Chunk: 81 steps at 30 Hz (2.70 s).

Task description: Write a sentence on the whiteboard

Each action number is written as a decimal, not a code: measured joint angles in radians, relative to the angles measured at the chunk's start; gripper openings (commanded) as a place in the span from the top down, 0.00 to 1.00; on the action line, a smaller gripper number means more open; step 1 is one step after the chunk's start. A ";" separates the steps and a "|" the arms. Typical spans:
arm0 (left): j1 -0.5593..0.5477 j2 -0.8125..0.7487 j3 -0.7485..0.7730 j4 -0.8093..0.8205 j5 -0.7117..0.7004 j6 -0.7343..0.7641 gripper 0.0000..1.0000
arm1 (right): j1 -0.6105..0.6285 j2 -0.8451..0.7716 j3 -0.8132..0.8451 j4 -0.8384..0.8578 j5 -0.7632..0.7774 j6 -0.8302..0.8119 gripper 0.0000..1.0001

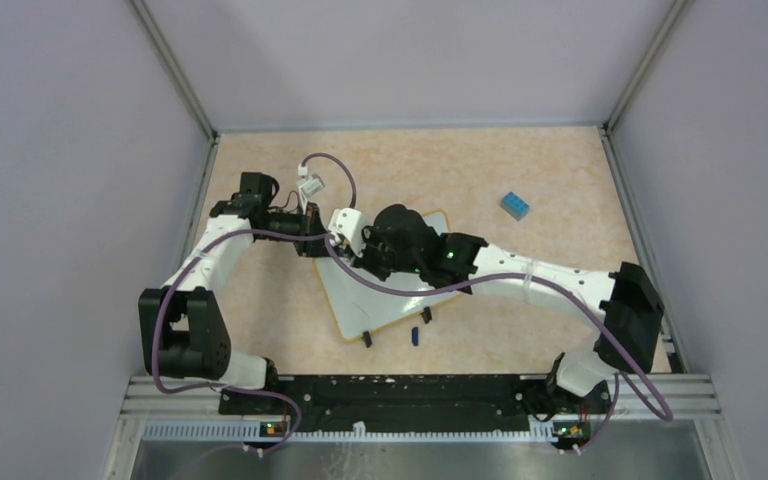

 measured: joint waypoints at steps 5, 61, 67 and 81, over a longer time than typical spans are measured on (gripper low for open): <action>0.000 0.000 0.000 0.000 -0.001 0.002 1.00 | 0.008 0.025 0.020 -0.001 -0.010 0.000 1.00; 0.000 -0.003 -0.002 0.000 -0.003 0.004 1.00 | 0.021 -0.026 -0.056 -0.053 -0.060 -0.046 1.00; 0.000 -0.003 -0.002 0.000 -0.003 0.004 1.00 | 0.027 -0.017 -0.032 -0.052 -0.071 -0.045 1.00; 0.000 -0.003 -0.002 0.000 -0.003 0.004 1.00 | 0.029 0.024 -0.019 -0.050 -0.071 -0.046 1.00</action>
